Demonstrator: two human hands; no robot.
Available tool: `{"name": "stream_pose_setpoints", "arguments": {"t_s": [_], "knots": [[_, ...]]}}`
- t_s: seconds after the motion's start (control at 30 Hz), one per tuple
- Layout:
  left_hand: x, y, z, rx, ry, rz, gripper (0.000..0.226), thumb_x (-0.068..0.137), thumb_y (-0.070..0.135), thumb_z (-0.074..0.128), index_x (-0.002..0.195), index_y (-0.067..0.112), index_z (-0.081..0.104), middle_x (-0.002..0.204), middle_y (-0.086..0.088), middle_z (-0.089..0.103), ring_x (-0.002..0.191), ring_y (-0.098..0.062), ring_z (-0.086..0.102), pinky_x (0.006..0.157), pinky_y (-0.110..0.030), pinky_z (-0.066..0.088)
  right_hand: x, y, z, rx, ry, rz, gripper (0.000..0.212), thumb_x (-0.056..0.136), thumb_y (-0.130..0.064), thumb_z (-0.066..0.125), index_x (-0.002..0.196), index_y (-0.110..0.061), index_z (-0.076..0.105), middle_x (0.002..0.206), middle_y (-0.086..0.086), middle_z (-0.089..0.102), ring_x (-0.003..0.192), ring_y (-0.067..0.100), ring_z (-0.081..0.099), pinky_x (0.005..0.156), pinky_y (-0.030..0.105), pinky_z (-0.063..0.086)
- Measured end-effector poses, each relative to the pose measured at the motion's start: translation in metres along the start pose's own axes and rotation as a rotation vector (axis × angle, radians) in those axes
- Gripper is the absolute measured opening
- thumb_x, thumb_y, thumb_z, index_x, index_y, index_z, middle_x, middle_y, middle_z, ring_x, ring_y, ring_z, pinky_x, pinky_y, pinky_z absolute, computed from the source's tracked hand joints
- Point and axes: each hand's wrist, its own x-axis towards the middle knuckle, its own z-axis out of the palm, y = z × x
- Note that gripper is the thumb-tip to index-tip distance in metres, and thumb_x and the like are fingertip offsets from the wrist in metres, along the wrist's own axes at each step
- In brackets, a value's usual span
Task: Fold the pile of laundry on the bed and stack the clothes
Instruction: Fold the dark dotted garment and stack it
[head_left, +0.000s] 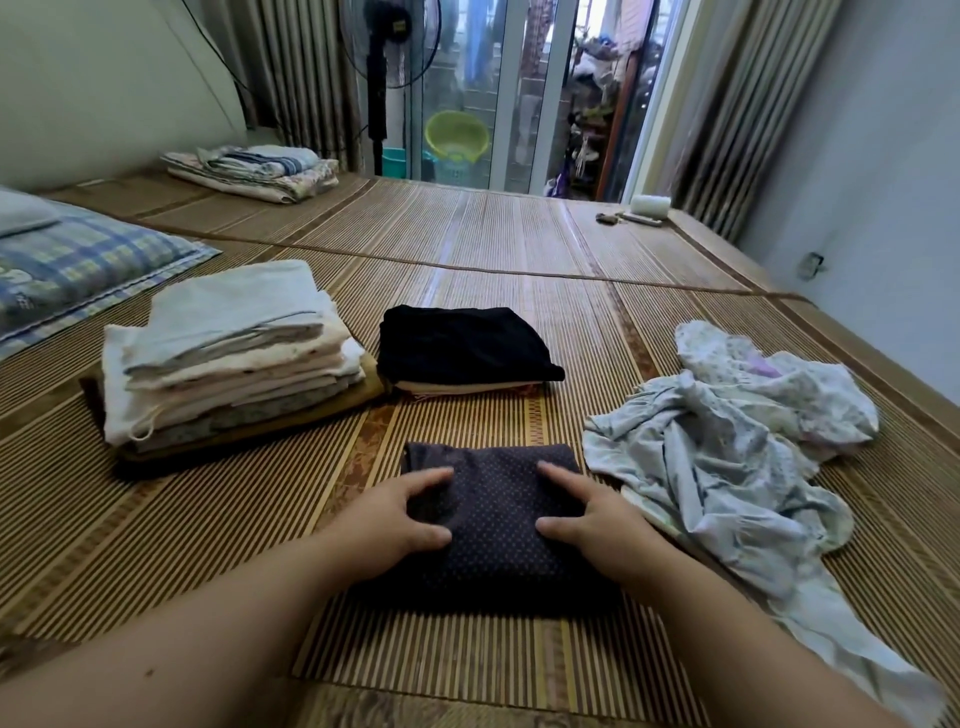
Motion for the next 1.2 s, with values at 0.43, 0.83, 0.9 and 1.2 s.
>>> {"name": "stream_pose_setpoints", "arguments": {"t_s": [0.43,0.83,0.9,1.2], "knots": [[0.097,0.061,-0.082,-0.066,0.325,0.279,0.069,0.082,0.002,0.071,0.139,0.033,0.048,0.121,0.003,0.057,0.095,-0.006,0.057,0.072,-0.004,0.044,0.111,-0.086,-0.06,-0.132,0.27,-0.175,0.068,0.08,0.002,0.07,0.139,-0.025,0.049,0.131,0.004,0.058,0.116,0.019,0.056,0.105,0.035,0.044],[0.23,0.044,-0.099,0.674,0.393,0.012,0.072,0.09,0.066,0.043,0.152,0.038,0.02,0.163,-0.001,-0.003,0.149,-0.026,-0.002,0.116,-0.056,0.009,0.267,-0.063,-0.048,-0.546,0.214,-0.138,0.058,0.093,-0.044,0.055,0.146,-0.026,0.039,0.152,0.006,0.037,0.138,0.025,0.037,0.113,0.034,0.029],[0.237,0.032,-0.091,0.742,0.31,-0.027,0.078,0.088,0.072,0.034,0.153,0.038,0.008,0.164,0.001,-0.002,0.15,-0.025,-0.002,0.116,-0.057,0.008,0.271,-0.05,-0.042,-0.606,0.158,-0.126,0.059,0.097,-0.047,0.045,0.15,-0.027,0.03,0.159,0.007,0.02,0.145,0.027,0.022,0.118,0.036,0.02],[0.172,0.062,-0.046,0.892,0.325,0.129,0.084,0.088,0.069,0.041,0.152,0.039,-0.005,0.153,-0.005,-0.039,0.143,-0.027,-0.03,0.118,-0.054,-0.004,0.188,-0.052,-0.052,-0.681,0.314,-0.151,0.073,0.091,-0.059,0.046,0.152,-0.037,0.014,0.163,0.004,0.0,0.148,0.027,0.004,0.117,0.053,0.015]]}}
